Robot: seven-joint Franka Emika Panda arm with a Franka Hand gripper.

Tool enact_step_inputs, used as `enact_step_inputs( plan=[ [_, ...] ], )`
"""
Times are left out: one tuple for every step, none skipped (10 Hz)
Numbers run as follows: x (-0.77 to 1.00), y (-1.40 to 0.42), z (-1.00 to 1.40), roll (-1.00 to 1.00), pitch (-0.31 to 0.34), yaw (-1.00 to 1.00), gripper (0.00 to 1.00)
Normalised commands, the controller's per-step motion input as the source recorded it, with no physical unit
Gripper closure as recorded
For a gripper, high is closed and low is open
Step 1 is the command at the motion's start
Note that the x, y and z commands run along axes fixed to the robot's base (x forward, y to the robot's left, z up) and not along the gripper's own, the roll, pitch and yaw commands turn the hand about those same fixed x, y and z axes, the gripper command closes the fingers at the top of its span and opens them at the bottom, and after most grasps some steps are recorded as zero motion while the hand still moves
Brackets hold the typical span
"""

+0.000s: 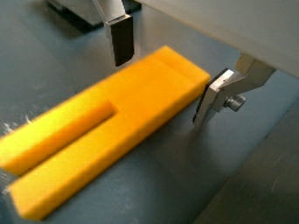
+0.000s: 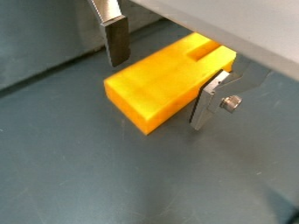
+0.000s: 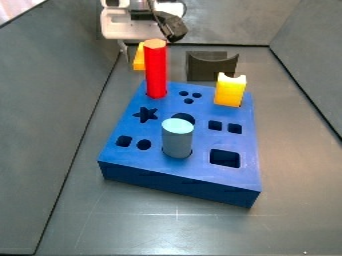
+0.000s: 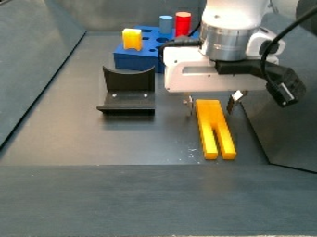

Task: Pick up the double-square object. Move up. Rotate the double-square object. Place the double-square object on the fixture. Regrasp the double-square object. Move to above the board. Insert the double-square object.
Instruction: Rotate the double-square object.

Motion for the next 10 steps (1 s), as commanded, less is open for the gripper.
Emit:
enact_step_inputs(
  plan=[
    [-0.02, 0.0, 1.0, -0.01, 0.021, 0.0, 0.0],
    [-0.01, 0.0, 1.0, -0.02, 0.044, 0.0, 0.0],
    [-0.01, 0.0, 1.0, -0.03, 0.06, 0.0, 0.0],
    [-0.01, 0.0, 1.0, -0.05, 0.066, 0.01, 0.0],
    [-0.02, -0.01, 1.0, -0.06, 0.058, 0.01, 0.0],
    [-0.02, -0.01, 0.98, -0.07, 0.054, 0.01, 0.0],
    [-0.02, -0.01, 0.88, -0.08, 0.051, 0.01, 0.0],
    [-0.02, -0.01, 0.69, -0.09, 0.047, 0.01, 0.0],
    [0.0, 0.0, 0.0, 0.0, 0.0, 1.0, 0.0],
    [0.0, -0.01, -0.2, 0.0, 0.0, 1.0, 0.0]
  ],
)
